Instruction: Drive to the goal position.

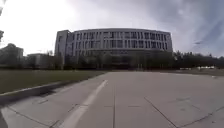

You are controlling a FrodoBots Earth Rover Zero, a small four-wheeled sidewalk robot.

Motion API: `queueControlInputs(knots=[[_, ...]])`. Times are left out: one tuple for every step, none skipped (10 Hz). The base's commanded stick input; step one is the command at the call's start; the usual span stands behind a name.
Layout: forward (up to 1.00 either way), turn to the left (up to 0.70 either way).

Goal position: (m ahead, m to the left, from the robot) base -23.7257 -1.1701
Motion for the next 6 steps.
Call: queueControlInputs(knots=[[-1.00, 0.00], [-1.00, 0.00], [-1.00, 0.00], [-1.00, 0.00], [-1.00, 0.00], [-1.00, 0.00]])
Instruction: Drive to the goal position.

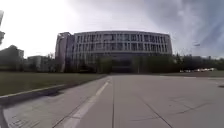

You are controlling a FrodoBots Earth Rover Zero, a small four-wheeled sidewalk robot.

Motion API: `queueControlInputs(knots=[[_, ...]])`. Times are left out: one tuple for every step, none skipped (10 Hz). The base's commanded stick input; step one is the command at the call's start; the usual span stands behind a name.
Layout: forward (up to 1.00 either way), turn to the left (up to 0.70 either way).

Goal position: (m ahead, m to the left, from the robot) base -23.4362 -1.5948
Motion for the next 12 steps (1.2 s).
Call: queueControlInputs(knots=[[-1.00, 0.00], [-1.00, 0.00], [-1.00, 0.00], [-1.00, -0.26], [-1.00, -0.40], [-1.00, -0.40], [-1.00, -0.40], [-1.00, -0.40], [-1.00, -0.40], [-1.00, -0.40], [-1.00, -0.40], [-1.00, -0.40]])
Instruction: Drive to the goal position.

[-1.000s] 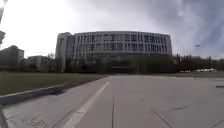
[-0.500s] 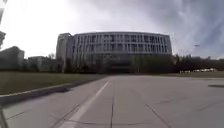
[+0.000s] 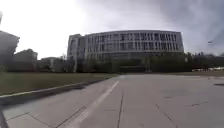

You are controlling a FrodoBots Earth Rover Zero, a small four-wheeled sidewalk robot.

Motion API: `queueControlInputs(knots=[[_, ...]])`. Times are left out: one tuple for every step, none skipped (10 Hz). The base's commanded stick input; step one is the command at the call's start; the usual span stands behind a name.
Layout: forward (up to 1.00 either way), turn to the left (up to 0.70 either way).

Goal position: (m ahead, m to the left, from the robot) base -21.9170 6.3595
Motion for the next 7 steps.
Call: queueControlInputs(knots=[[-1.00, -0.40], [-1.00, -0.40], [-1.00, -0.40], [-1.00, -0.40], [-1.00, -0.40], [-1.00, -0.40], [-1.00, -0.40]])
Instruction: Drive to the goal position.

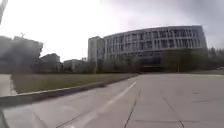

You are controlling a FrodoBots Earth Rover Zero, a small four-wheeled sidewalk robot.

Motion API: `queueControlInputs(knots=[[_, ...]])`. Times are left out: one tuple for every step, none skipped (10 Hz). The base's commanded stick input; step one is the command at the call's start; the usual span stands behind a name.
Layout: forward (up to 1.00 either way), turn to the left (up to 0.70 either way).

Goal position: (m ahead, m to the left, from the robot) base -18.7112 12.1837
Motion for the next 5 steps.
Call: queueControlInputs(knots=[[-1.00, -0.40], [-1.00, -0.40], [-1.00, -0.40], [-1.00, -0.40], [-1.00, -0.40]])
